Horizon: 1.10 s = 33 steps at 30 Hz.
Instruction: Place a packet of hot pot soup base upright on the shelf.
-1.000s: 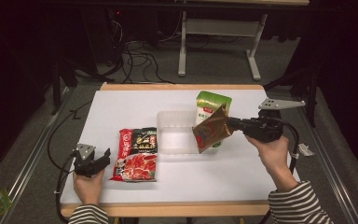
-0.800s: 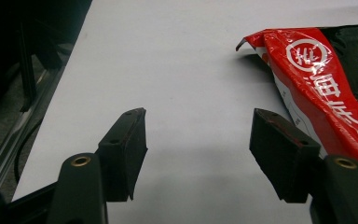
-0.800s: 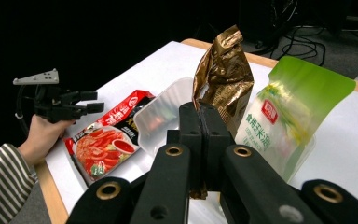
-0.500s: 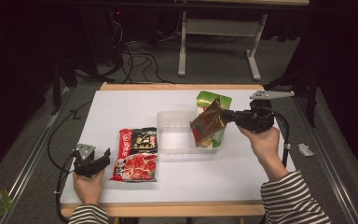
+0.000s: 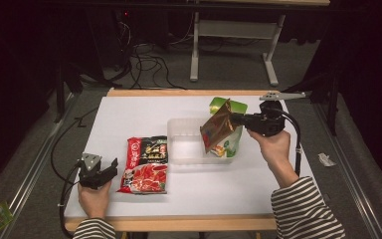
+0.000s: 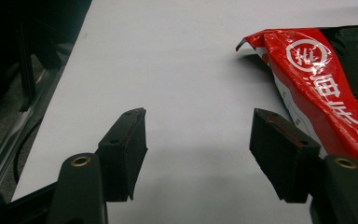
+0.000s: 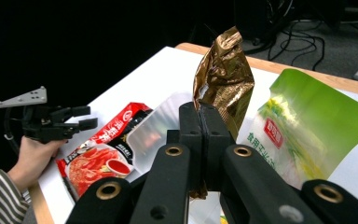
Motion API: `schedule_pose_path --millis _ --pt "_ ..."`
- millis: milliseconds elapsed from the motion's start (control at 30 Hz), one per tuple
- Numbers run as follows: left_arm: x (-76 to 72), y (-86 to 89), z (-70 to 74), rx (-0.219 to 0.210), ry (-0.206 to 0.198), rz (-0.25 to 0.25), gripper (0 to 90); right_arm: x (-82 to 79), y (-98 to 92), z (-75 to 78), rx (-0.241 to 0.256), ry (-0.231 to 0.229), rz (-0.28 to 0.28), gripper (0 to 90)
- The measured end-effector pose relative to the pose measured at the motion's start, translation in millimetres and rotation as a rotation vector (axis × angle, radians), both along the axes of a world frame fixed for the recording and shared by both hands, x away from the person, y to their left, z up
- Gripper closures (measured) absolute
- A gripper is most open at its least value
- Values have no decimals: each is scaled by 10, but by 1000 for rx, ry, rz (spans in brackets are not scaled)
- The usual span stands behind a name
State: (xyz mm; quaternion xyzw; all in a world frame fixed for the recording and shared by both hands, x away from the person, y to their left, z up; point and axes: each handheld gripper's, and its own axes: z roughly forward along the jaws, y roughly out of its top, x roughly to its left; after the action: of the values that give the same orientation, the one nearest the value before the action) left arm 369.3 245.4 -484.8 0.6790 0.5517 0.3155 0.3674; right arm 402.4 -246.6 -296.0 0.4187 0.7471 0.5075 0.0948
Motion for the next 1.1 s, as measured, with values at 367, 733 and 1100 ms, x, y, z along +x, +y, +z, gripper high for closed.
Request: schedule_pose_path --millis 367,733,1100 --pt "1 1 1 0 2 -1 367 95 67 -95 -31 18 -31 900" --pt "-1 -1 1 0 -1 1 367 116 133 -112 -38 12 -27 900" --pt "-3 2 2 2 -1 -1 367 177 164 -158 -38 17 -37 900"
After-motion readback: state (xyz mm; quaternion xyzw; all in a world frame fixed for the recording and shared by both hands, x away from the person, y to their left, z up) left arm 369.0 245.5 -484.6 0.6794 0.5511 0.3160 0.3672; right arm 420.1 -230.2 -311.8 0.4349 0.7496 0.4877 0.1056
